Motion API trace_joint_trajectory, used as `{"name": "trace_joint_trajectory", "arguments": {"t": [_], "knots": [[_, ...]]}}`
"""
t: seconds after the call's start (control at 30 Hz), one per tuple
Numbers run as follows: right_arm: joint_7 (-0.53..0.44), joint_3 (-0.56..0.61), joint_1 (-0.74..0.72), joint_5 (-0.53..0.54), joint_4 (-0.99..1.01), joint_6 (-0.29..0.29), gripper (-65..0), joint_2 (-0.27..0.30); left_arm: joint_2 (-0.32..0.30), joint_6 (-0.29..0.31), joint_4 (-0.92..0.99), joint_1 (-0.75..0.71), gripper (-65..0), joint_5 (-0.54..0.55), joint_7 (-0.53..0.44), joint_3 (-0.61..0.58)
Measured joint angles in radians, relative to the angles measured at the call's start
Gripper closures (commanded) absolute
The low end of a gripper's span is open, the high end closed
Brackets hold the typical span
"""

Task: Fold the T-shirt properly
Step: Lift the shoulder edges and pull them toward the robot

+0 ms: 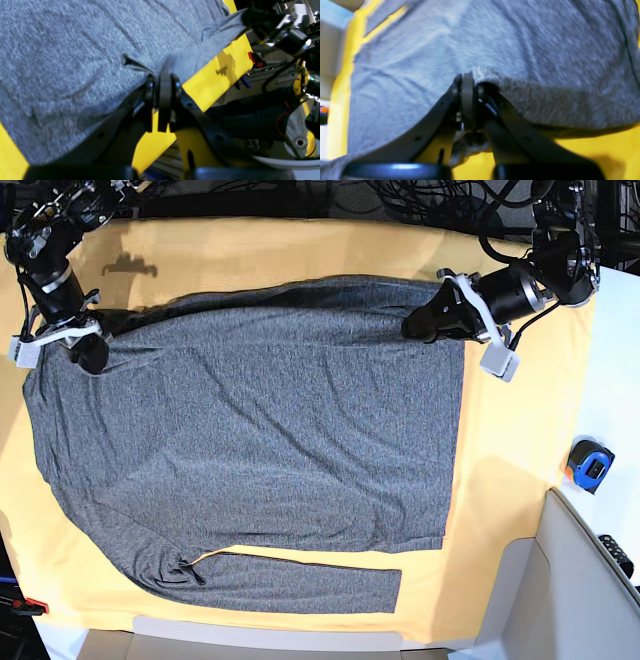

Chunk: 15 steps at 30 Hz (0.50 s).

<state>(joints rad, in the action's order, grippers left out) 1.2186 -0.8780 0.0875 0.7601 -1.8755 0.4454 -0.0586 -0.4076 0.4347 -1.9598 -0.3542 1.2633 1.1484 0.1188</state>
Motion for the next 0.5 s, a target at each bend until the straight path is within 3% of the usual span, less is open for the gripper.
{"name": "trace_joint_trajectory", "arguments": {"t": [0.17,0.5], "knots": [[0.009,0.018,-0.014,-0.093,0.118,-0.003,0.0,0.000,0.001,-0.003,0.056,0.020,0.0,-0.003,0.000,0.023],[-0.001,0.049,-0.033,-0.107,0.219,-0.003,0.0,0.002,0.000,-0.004,0.143,0.023,-0.1,-0.004,0.004,0.063]]}}
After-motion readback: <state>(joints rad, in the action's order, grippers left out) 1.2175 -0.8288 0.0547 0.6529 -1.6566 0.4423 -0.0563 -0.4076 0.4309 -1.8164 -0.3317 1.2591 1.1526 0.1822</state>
